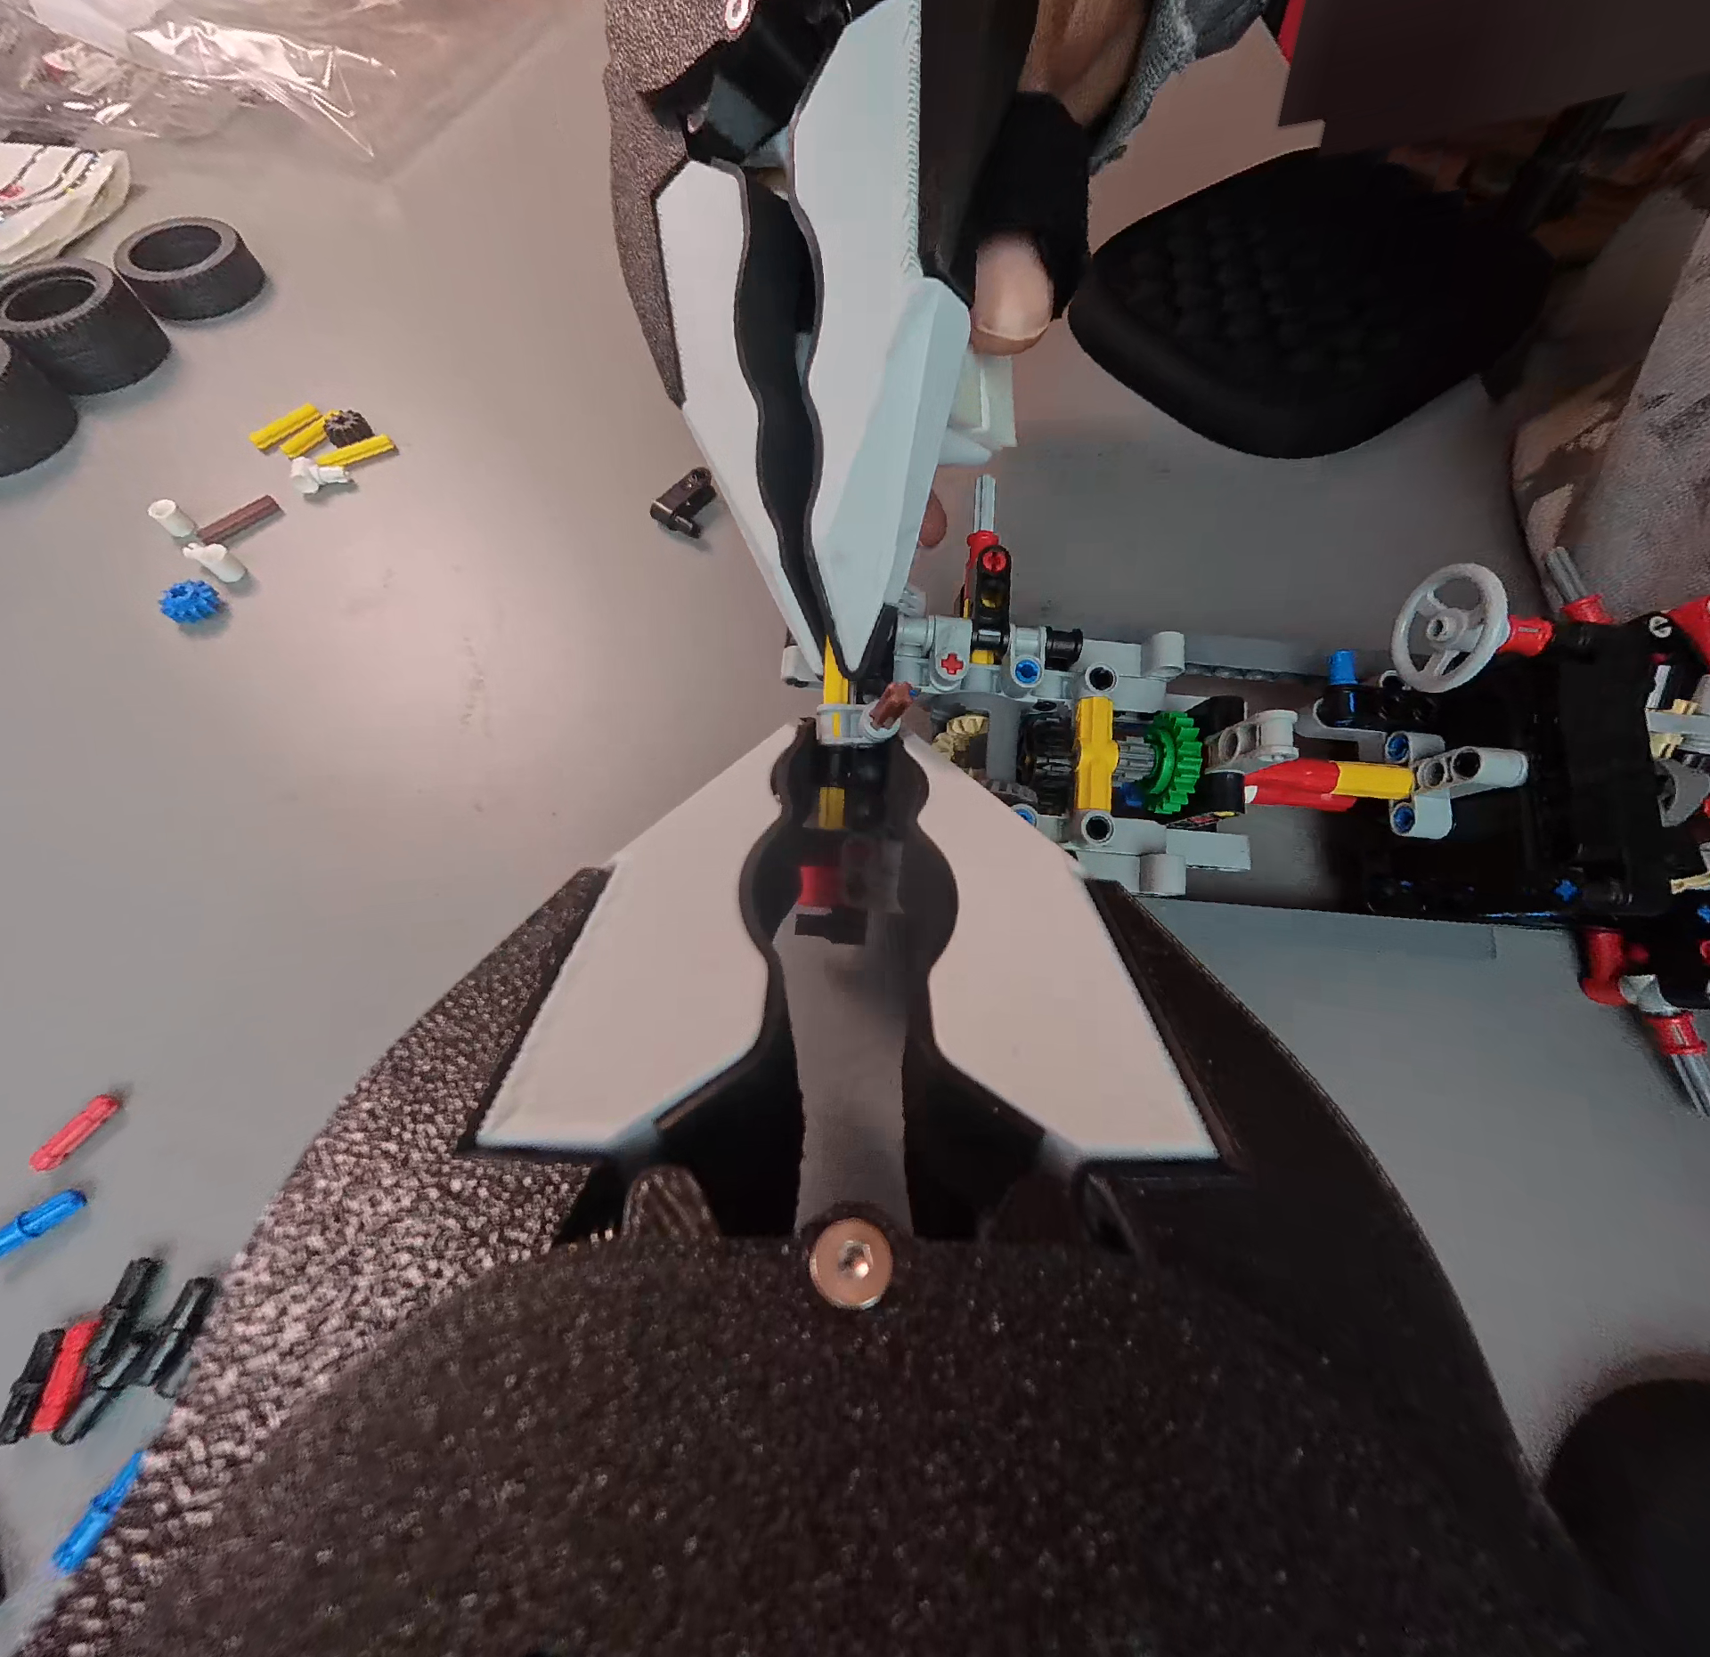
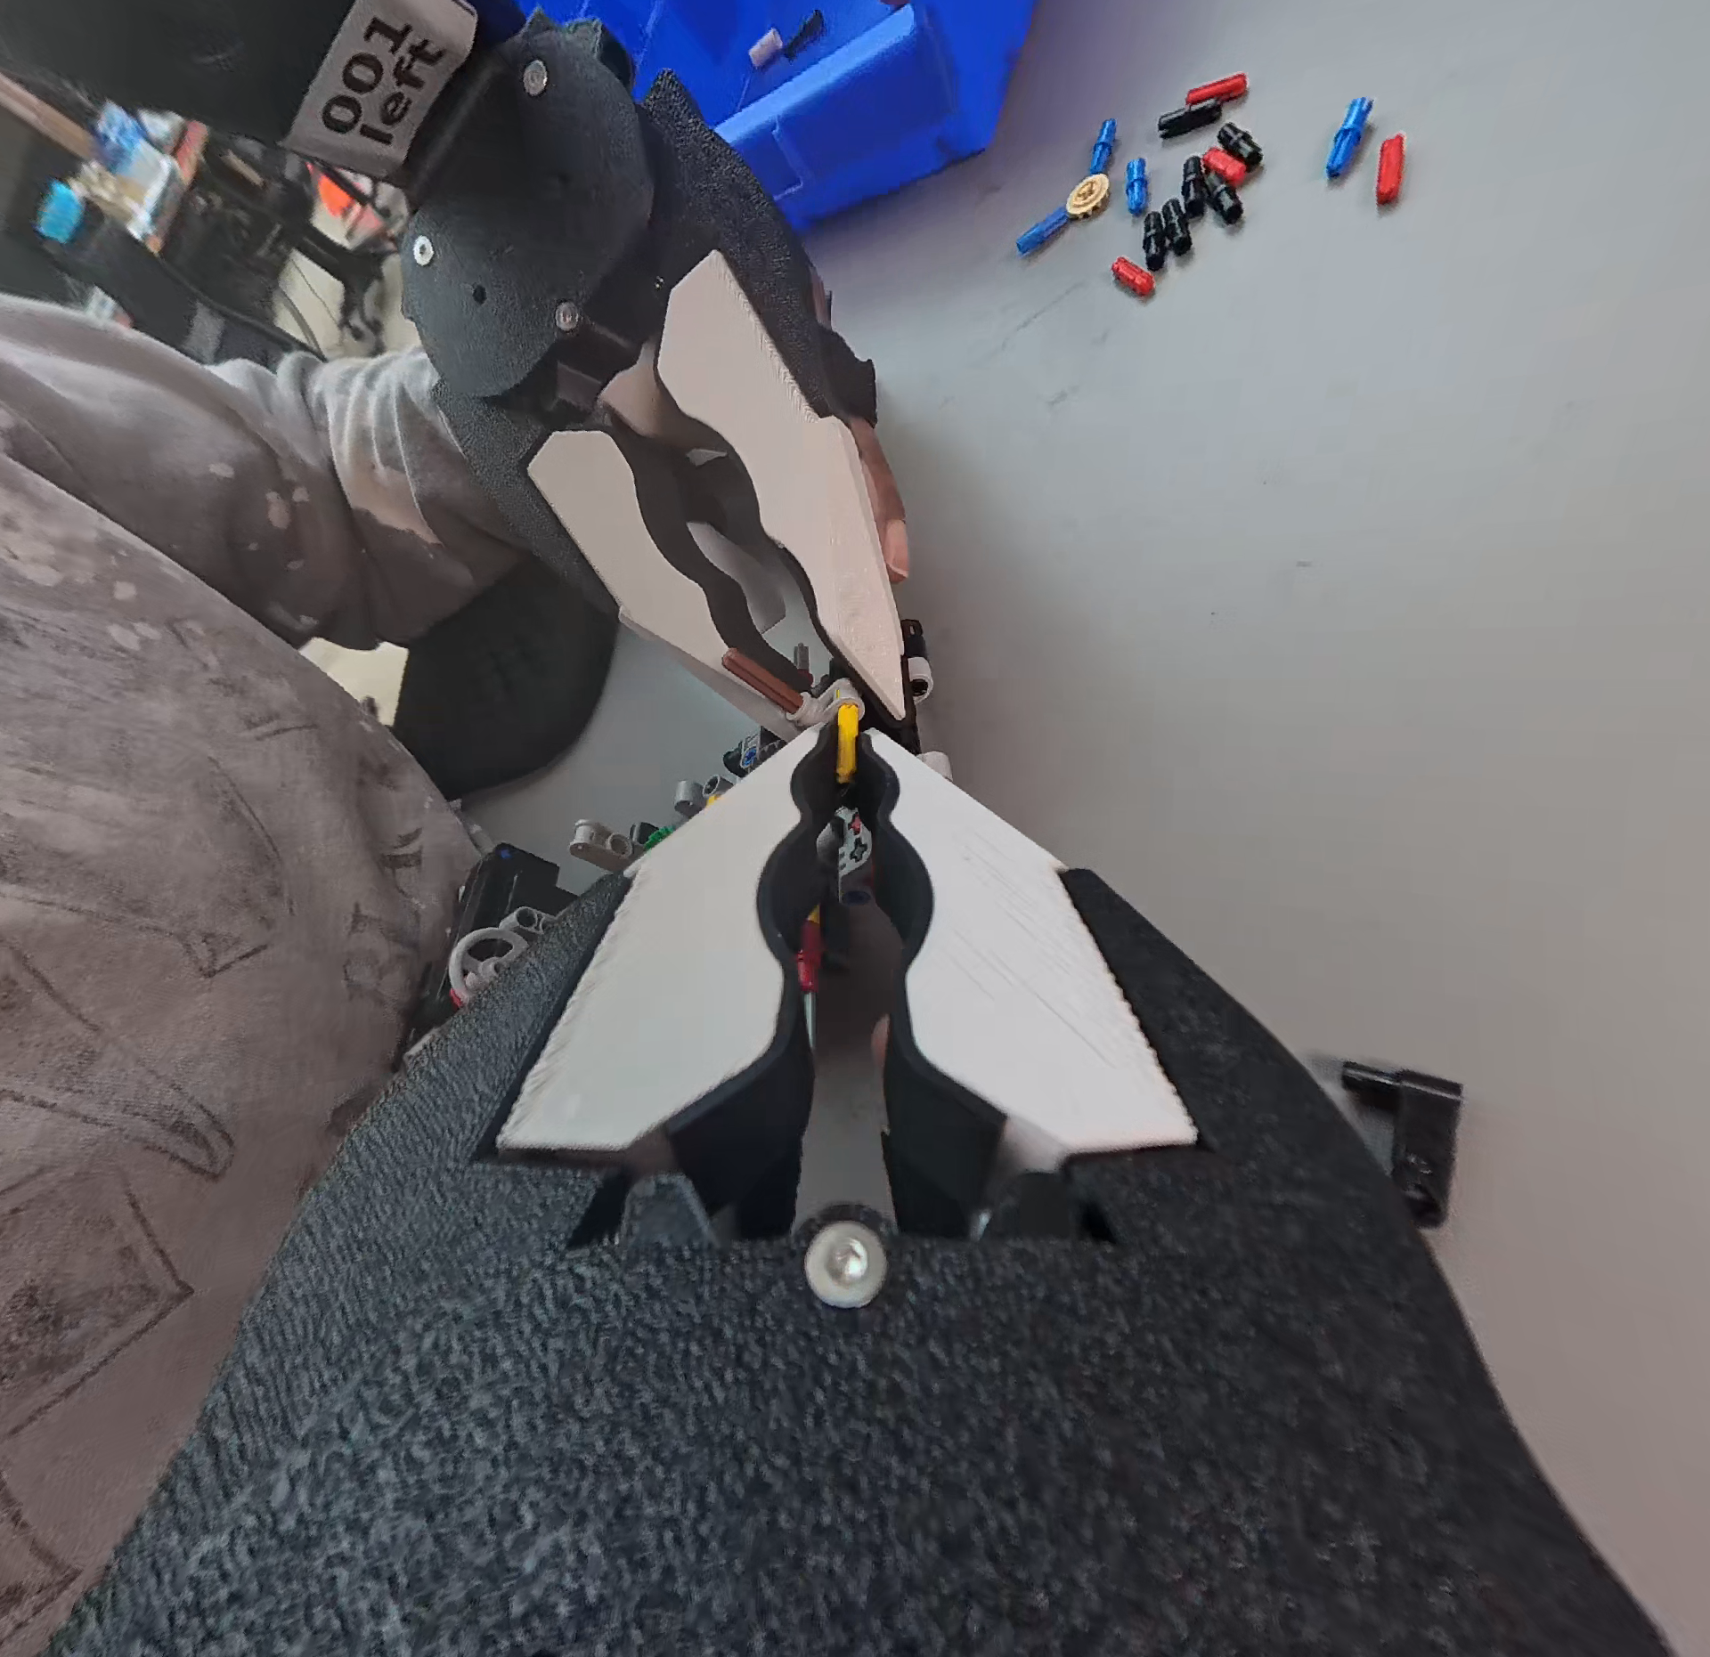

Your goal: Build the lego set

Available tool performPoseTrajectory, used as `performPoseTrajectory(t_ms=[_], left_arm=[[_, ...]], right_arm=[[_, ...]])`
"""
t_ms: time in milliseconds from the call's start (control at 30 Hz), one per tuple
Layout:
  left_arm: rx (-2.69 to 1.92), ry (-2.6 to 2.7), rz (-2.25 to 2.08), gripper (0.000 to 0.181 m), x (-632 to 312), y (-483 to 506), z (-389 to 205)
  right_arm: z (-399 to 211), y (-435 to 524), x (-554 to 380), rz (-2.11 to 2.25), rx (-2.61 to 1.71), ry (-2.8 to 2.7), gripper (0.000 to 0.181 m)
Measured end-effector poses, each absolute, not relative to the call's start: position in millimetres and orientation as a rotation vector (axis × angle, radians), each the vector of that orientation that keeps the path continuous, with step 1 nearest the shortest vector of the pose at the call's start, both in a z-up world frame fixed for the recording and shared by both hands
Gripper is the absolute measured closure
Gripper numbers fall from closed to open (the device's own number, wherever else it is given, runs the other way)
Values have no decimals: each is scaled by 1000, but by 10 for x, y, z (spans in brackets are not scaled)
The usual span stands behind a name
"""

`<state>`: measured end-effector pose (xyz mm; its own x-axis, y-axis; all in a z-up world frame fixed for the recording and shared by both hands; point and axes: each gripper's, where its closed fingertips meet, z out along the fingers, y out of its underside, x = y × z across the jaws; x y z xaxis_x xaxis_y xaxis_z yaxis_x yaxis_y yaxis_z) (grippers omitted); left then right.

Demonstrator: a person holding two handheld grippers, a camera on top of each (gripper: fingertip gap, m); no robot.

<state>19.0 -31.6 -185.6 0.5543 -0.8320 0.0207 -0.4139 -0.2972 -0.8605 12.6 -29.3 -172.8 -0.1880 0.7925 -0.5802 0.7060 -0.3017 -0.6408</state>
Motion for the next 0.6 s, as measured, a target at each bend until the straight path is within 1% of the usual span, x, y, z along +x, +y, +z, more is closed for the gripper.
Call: performPoseTrajectory(t_ms=[133, 267, 600], left_arm=[[-1938, 1018, -601, 171, 187, -311, -1895], [-1950, 1025, -600, 171, 187, -312, -1915], [-1986, 1035, -600, 171, 167, -317, -1968]], right_arm=[[-1773, -292, 107, 1620, -2038, -1697, 181], [-1795, -295, 88, 1693, -2085, -1706, 181], [-1869, -318, 47, 1739, -2144, -1720, 181]])
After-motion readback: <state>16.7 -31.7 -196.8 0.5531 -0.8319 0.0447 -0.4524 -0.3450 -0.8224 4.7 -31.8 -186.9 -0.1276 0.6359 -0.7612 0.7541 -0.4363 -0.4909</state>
